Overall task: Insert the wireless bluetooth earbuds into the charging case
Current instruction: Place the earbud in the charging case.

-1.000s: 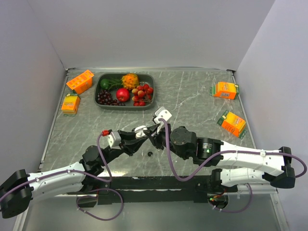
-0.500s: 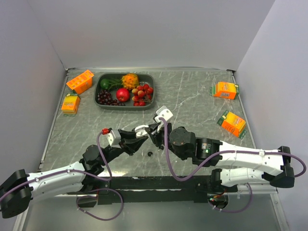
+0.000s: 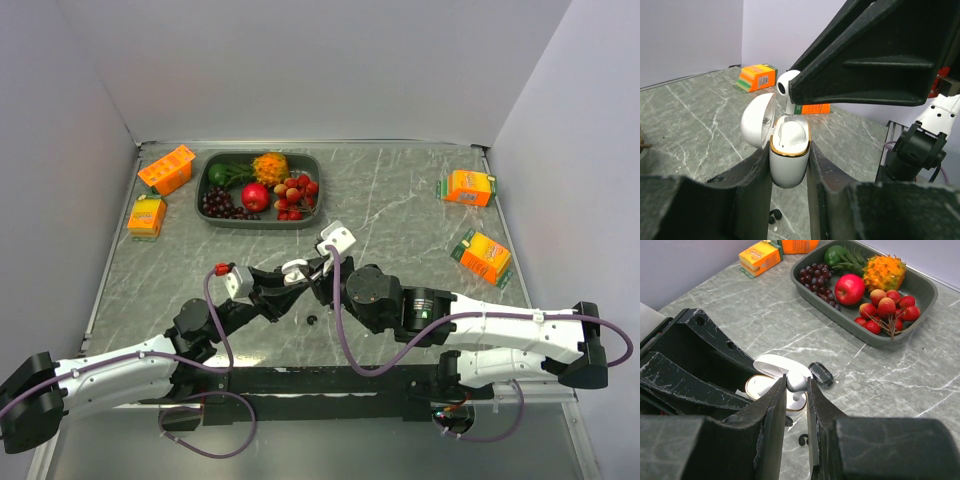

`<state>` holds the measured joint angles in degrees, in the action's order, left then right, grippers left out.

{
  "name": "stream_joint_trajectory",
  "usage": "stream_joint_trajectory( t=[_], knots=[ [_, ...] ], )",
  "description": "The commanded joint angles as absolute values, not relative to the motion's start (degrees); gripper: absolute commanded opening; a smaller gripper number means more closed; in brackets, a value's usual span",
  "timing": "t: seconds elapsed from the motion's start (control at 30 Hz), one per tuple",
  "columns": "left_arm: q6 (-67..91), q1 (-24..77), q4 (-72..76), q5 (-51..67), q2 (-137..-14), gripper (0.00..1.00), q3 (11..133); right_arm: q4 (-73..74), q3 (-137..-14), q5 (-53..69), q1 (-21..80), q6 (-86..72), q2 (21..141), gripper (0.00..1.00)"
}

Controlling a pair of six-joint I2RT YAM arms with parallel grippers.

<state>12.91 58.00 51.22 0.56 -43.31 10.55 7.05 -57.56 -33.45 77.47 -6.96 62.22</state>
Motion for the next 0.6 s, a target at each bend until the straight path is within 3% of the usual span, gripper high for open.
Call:
stream_joint_trajectory(
  t=[0.0,0.57],
  knots=[
    [13.7,58.3,52.7,0.2,-42.6,0.01,13.0,5.4,-58.6,-34.6,78.1,-7.6,62.5,0.0],
    [17.0,58.3,49.3,-2.3,-43.0,0.01,15.3,6.5,-58.3,-36.6,78.4,-8.3,62.8,0.0]
  ],
)
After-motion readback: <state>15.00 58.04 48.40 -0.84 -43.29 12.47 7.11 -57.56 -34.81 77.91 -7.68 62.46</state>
